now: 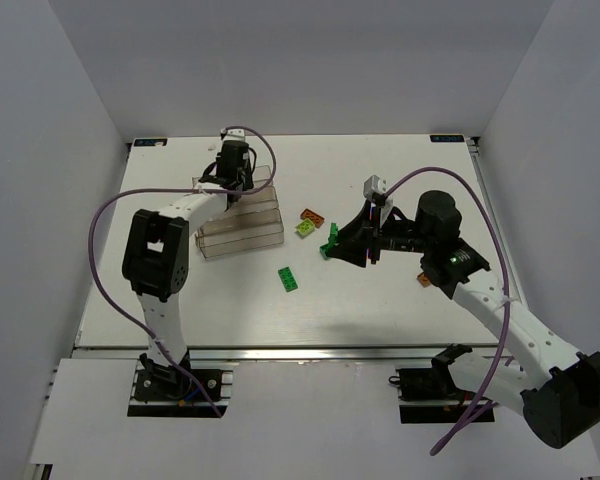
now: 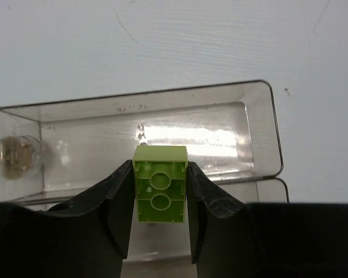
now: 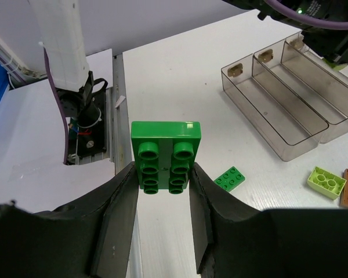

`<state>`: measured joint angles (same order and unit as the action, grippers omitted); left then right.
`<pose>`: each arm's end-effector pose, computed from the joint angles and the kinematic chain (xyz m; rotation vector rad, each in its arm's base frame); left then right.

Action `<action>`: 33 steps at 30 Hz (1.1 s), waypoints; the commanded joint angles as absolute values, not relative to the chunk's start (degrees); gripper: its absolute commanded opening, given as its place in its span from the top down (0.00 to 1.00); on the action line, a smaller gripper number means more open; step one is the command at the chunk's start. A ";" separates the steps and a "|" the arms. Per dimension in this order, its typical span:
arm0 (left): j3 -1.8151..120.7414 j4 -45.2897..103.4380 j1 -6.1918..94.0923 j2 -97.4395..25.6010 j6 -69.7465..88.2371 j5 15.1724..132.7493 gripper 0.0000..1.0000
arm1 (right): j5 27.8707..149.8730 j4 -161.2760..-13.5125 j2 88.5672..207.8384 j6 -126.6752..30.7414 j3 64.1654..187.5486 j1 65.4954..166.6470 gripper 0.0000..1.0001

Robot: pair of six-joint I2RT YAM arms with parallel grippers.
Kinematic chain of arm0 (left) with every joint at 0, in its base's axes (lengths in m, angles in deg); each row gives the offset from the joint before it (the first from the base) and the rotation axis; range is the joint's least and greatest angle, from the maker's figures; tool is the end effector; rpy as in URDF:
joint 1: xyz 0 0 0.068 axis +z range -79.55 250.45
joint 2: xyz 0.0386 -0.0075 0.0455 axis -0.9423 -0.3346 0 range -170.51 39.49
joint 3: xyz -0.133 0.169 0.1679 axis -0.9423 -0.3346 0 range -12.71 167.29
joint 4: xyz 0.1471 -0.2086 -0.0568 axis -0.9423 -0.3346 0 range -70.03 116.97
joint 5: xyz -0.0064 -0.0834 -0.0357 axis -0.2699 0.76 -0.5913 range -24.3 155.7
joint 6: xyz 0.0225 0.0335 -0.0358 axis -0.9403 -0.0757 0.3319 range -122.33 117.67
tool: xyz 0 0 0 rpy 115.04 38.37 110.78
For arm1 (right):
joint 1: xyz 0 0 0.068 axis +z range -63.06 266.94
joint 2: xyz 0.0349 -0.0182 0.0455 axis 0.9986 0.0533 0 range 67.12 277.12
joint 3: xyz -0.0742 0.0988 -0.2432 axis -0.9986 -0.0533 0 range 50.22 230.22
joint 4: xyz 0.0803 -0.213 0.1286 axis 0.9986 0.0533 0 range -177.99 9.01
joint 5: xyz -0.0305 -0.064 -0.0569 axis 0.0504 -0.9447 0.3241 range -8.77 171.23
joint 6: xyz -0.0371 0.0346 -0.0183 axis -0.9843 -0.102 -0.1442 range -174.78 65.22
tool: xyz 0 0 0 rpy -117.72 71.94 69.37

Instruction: Sort the legos into containers by color

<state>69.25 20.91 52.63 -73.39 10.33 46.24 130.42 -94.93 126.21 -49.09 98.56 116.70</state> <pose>0.4316 -0.1264 0.2177 -0.0878 2.1731 0.0744 0.1892 0.1393 0.3467 -1.0076 1.4276 1.1578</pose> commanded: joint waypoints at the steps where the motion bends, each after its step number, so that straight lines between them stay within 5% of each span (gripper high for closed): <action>1: 74.47 22.31 52.87 -72.48 9.09 43.03 1.00 | 130.36 -96.07 124.78 -49.95 99.62 117.00 1.00; 19: 77.65 20.03 53.75 -79.25 8.74 43.38 0.92 | 130.27 -96.52 124.16 -50.12 99.18 117.00 1.00; 25: 77.73 19.41 54.19 -79.25 9.27 43.90 0.51 | 130.27 -96.34 124.69 -50.39 99.26 117.00 1.00; 33: 78.26 18.01 54.45 -77.41 10.67 46.01 0.37 | 130.54 -95.81 125.39 -50.56 99.53 117.00 1.00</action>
